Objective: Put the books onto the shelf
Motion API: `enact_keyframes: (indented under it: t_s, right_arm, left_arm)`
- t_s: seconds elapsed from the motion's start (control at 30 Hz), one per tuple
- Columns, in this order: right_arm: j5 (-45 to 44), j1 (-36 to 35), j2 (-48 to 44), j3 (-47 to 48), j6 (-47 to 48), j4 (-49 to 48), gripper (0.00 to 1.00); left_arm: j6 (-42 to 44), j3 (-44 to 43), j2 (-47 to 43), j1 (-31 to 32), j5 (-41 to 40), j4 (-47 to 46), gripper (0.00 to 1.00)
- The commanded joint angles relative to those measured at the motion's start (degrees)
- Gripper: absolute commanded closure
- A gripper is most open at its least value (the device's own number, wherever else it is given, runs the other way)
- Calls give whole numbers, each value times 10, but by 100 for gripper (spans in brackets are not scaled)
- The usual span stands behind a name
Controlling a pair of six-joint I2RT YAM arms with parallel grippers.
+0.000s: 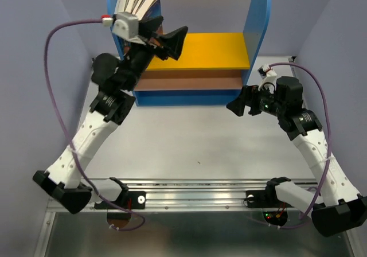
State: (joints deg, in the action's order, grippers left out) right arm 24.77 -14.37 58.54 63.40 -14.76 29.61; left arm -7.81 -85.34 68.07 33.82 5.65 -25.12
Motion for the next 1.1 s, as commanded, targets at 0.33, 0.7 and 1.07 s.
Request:
enact_keyframes:
  t_s: [0.33,0.7,1.07]
  right_arm:
    - [-56,-126,82,136,20,0,0]
    - [-78,-137,109,165,11,-23,0]
    - [-111,-142,167,242,10,-34,0]
  left_arm:
    - [16,-169,232,40,-274,208,1]
    - [18,-301,375,34,-422,249,60]
    - [-26,-340,434,-10,-424,271,90]
